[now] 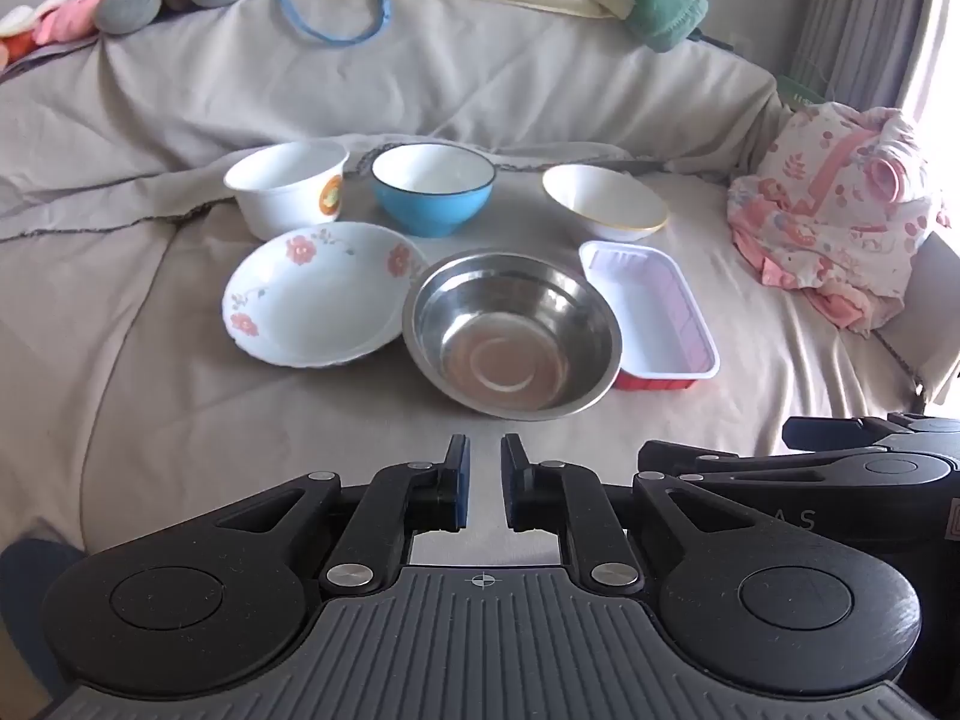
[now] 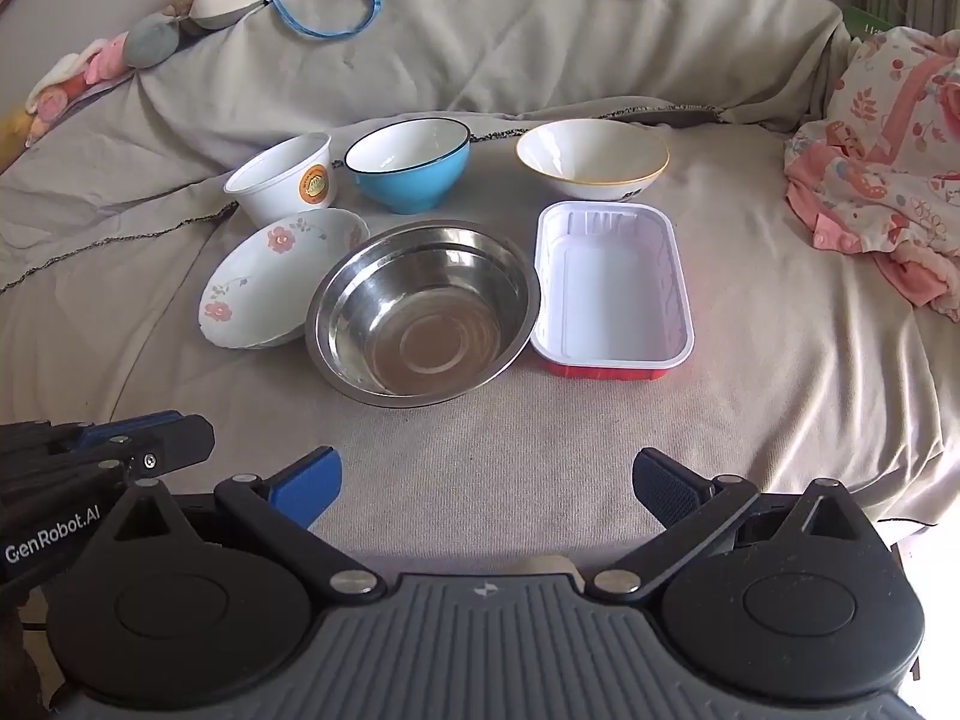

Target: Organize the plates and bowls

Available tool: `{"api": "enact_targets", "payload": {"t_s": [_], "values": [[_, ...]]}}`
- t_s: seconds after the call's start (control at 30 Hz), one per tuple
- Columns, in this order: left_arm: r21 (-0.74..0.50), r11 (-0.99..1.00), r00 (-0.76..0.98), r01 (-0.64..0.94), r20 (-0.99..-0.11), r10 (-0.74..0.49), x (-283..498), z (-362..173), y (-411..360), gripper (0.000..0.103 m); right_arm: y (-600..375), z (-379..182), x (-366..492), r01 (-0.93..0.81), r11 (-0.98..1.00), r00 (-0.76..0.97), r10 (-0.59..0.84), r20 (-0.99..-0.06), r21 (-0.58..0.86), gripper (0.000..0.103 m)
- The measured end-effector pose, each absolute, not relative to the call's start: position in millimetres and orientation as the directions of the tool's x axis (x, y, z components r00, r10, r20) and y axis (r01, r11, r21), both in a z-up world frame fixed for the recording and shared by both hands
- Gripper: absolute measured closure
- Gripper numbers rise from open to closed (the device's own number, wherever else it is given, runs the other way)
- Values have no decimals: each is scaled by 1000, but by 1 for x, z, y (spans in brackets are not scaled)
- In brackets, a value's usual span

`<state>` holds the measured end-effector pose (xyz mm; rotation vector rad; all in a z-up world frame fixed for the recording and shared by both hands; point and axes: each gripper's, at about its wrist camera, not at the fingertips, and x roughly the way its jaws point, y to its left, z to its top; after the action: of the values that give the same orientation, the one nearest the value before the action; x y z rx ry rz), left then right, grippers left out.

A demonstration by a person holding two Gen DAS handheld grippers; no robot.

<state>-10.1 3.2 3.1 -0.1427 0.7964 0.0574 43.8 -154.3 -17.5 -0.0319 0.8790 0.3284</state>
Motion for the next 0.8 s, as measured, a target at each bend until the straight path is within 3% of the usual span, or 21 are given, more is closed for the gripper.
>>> {"api": "enact_targets", "payload": {"t_s": [0.8], "values": [[-114,988,687,-102,-727,-13,-13,2,1,89,-155,-16,42,-298,948,594,275,-756,110,0]]}}
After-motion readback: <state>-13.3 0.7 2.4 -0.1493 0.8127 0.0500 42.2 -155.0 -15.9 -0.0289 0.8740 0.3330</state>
